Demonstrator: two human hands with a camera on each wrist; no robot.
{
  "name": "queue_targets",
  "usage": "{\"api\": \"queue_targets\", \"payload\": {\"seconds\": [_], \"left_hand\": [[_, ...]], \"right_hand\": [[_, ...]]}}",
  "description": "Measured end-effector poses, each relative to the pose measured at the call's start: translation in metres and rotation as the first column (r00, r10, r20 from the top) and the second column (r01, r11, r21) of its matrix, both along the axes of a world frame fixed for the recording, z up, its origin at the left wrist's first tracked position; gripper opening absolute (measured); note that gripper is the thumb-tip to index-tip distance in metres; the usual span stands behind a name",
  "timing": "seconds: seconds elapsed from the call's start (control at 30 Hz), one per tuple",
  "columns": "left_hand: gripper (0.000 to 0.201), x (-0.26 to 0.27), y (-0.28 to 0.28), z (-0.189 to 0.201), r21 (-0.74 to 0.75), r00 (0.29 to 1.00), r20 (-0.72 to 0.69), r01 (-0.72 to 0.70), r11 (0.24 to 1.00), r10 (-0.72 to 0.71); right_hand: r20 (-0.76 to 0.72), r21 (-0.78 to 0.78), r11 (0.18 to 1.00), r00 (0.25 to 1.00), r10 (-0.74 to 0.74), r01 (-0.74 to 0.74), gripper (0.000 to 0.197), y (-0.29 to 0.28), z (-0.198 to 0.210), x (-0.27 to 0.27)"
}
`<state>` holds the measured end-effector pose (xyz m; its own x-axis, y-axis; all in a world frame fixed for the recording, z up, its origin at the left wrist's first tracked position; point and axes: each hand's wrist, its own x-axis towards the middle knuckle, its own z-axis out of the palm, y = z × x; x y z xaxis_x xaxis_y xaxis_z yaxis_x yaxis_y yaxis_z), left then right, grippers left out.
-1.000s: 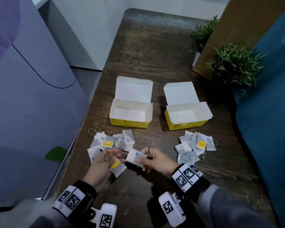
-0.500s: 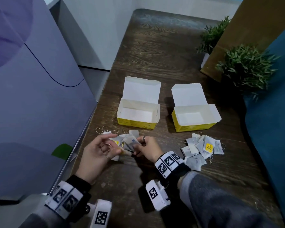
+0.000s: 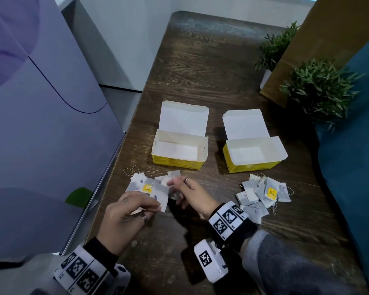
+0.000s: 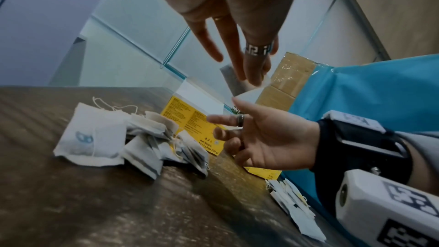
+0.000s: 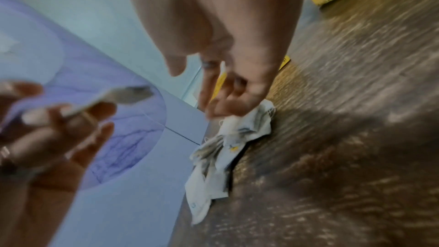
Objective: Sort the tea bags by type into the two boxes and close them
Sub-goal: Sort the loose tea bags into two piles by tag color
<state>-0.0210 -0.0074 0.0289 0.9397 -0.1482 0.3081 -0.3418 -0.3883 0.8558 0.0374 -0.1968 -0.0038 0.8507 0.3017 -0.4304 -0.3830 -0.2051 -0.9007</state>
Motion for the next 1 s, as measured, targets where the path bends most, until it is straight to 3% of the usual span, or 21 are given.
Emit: {"api": "queue_targets", "payload": {"seconds": [0.1,0.2,0.33,0.47,0.67,1.0], "left_hand": [[0.031,0.003,-0.002,0.001,-0.049,0.997,-0.073,-0.019,0.999,0.016],[0.031,0.006,-0.001,-0.001,-0.078,0.978,-0.206,-0.003,0.997,-0.013],[0.032,0.013,0.003,-0.01,-0.328,0.879,-0.471,-0.098,0.94,-0.072],[0.031,0.027,0.0,-0.022,-0.175,0.855,-0.514,-0.185,0.967,0.07],[0.038,0.043,-0.004,-0.04,0.049,0.823,-0.547,-0.153,0.987,0.155],[0.032,0.052,-0.01,-0.046,0.195,0.796,-0.561,-0.139,0.971,0.227]], "right_hand": [[-0.14,0.29,0.955,0.985,0.099,-0.055,0.02,-0.003,0.011,-0.006],[-0.067,0.237,0.968,0.993,0.1,-0.081,0.007,-0.002,0.012,-0.007],[-0.046,0.104,0.993,0.997,0.064,-0.058,0.012,0.005,0.004,-0.006],[-0.045,0.018,0.994,0.993,0.112,-0.111,0.009,0.01,-0.002,-0.01],[-0.063,-0.053,0.995,0.995,0.082,-0.085,0.01,0.002,-0.009,-0.014],[-0.071,-0.134,0.99,0.997,0.026,-0.036,0.012,-0.018,-0.017,-0.015]]}}
